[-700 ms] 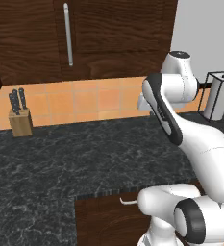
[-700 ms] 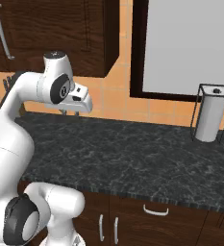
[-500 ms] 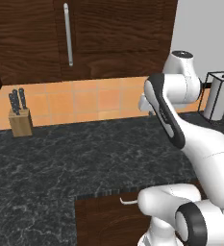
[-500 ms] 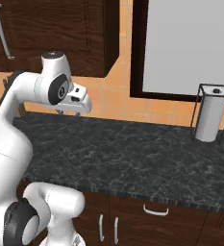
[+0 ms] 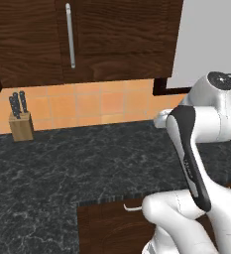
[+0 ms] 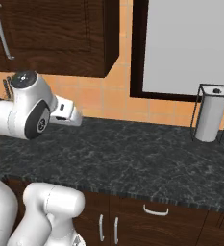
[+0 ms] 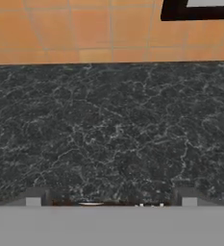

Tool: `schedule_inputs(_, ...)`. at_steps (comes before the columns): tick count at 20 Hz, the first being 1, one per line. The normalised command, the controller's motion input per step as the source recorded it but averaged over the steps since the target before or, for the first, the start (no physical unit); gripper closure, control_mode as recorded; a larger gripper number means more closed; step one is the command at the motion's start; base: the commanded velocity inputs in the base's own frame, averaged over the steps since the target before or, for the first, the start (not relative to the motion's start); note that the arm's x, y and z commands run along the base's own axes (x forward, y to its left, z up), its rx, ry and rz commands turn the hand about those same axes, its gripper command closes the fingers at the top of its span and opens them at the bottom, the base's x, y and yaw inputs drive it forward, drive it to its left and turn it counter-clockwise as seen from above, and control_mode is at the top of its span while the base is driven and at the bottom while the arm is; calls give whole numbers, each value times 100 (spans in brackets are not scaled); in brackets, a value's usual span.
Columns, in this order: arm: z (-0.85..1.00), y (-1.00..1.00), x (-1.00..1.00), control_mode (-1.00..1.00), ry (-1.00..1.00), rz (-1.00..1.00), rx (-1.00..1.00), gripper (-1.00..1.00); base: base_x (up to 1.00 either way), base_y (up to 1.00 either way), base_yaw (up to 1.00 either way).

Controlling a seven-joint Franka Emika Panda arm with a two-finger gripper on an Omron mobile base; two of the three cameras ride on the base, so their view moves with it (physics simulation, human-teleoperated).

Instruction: Navigate to the stand mixer.

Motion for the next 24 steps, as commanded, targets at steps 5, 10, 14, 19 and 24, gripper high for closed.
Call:
schedule_inputs(5, 30, -6, -14, -100, -10, -4, 0, -100, 0, 0, 0)
schedule_inputs(10, 3, -12, -3, 100, 0, 0, 0, -100, -37, -78, -11)
schedule_inputs(14, 0, 0, 0, 100, 0, 0, 0, -100, -22, -71, -62)
schedule_inputs(19, 0, 0, 0, 100, 0, 0, 0, -100, 0, -20, -93)
schedule_inputs(24, 0, 0, 0, 100, 0, 0, 0, -100, 0, -45, -87)
